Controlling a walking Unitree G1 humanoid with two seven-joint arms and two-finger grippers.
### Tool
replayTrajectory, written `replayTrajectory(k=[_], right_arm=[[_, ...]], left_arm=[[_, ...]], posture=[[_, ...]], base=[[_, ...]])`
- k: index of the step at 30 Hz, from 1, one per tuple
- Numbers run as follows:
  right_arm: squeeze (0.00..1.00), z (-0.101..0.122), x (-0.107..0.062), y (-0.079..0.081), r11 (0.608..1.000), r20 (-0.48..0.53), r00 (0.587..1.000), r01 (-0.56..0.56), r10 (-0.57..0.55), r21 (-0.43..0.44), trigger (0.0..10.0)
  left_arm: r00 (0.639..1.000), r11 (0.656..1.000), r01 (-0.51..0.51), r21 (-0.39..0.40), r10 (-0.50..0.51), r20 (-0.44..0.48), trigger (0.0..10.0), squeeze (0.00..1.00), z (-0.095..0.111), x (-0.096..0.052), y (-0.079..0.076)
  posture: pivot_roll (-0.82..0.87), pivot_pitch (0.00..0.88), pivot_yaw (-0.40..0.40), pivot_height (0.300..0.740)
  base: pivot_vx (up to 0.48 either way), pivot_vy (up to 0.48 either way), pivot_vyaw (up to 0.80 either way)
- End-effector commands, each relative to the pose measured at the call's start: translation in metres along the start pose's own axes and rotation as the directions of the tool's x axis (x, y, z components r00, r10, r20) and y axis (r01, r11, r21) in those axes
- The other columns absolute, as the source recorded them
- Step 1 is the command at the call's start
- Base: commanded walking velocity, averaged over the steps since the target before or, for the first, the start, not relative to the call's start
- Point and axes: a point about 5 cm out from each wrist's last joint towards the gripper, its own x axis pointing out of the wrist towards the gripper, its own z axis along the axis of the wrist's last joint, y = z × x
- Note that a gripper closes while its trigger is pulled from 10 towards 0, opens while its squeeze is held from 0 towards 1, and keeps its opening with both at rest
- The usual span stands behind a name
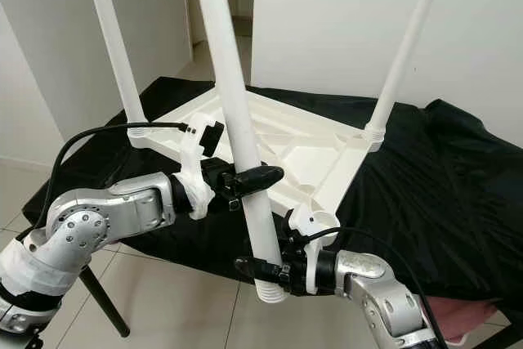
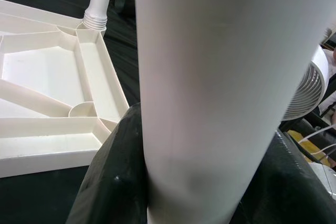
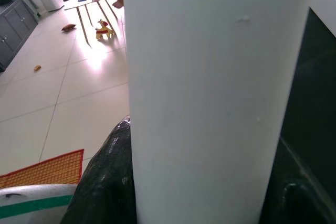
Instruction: Building children table
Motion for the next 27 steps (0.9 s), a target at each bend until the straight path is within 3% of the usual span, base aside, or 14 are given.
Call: replayTrajectory(k=[1,11,12,14,15,16,27], right_arm=[[0.0,-0.0015,0.0004,0.0024,1.0,-0.001,1.0,-0.01,0.01,0.001,10.0],[0.0,-0.0029,0.0018,0.0022,1.0,0.005,1.0,0.006,-0.006,0.01,10.0],[0.0,-0.0029,0.0017,0.002,1.0,0.007,1.0,0.008,-0.008,0.014,10.0],[0.0,-0.0029,0.0016,0.0019,1.0,0.008,1.0,0.009,-0.009,0.016,10.0],[0.81,-0.0026,0.0016,0.0009,1.0,0.013,1.0,0.017,-0.017,0.02,10.0],[1.0,-0.0021,0.0016,0.0006,0.999,0.02,1.0,0.015,-0.016,0.03,10.0],[1.0,0.0012,0.0026,-0.0006,0.999,0.04,0.998,0.041,-0.042,0.022,10.0]], left_arm=[[0.773,0.773,0.633,0.051,-0.634,0.008,0.0,0.0,0.011,-0.0125,-0.0305],[0.8,0.8,0.598,0.06,-0.599,0.014,0.0,0.0,0.014,-0.0114,-0.0286],[0.816,0.814,0.576,0.079,-0.578,0.011,0.5,0.0,0.0145,-0.0098,-0.0275],[0.826,0.823,0.561,0.094,-0.564,0.01,0.5,0.0,0.0149,-0.0087,-0.0267],[0.834,0.829,0.548,0.107,-0.552,0.004,10.0,0.0,0.0151,-0.0073,-0.0261],[0.839,0.834,0.541,0.11,-0.544,0.002,10.0,0.0,0.0158,-0.0062,-0.026],[0.861,0.856,0.506,0.106,-0.509,0.001,10.0,0.0,0.0201,-0.0053,-0.0221]], posture=[[-0.02,0.027,-0.003,0.74],[-0.02,0.034,-0.002,0.74],[-0.02,0.035,-0.002,0.74],[-0.02,0.035,-0.002,0.74],[-0.01,0.038,-0.003,0.74],[-0.01,0.039,-0.003,0.74],[-0.01,0.051,-0.001,0.74]], base=[[0.0,0.0,0.0],[0.0,0.0,0.0],[0.0,0.0,0.0],[0.0,0.0,0.0],[0.0,0.0,0.0],[0.0,0.0,0.0],[0.0,0.0,0.0]])
